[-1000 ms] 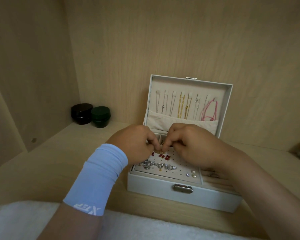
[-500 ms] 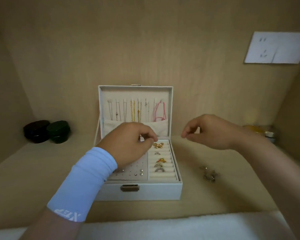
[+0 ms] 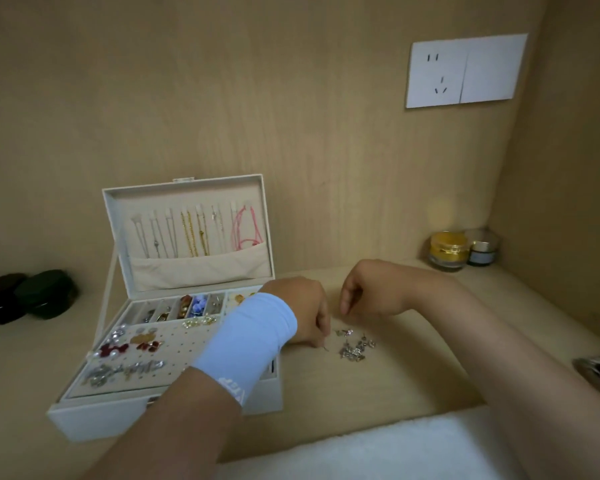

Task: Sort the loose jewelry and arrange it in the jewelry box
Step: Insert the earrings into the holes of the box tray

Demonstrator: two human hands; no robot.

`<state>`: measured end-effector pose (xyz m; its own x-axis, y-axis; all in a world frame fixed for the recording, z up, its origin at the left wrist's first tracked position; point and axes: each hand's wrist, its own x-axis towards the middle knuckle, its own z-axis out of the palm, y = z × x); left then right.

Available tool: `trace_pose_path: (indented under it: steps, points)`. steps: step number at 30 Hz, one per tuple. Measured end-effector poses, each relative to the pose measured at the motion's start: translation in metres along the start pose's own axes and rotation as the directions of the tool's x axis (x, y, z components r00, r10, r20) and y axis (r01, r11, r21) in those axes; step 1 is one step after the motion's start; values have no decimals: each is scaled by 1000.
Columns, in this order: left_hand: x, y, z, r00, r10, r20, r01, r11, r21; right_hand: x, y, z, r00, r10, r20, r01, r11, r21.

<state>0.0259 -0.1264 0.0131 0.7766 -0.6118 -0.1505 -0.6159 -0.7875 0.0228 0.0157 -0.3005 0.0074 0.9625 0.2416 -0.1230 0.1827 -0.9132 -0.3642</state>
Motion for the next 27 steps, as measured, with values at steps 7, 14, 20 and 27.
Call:
trace_pose_path:
  steps: [7,14,20,27]
  points:
    - [7,3,9,1000,18,-7,-18,999,34,10,-4,9,999,-36,31,35,999,25]
    - [-14,-14,-7,991,-69,-112,53,989,-140,15,-11,15,997,-62,47,57,994,95]
    - [-46,-35,-18,959,-149,-241,69,948,-312,19,-14,22,998,-59,-8,59,998,-2]
    - [-84,-65,-18,931,-199,-306,-6,829,-559,5,-38,10,977,-107,-182,149,959,239]
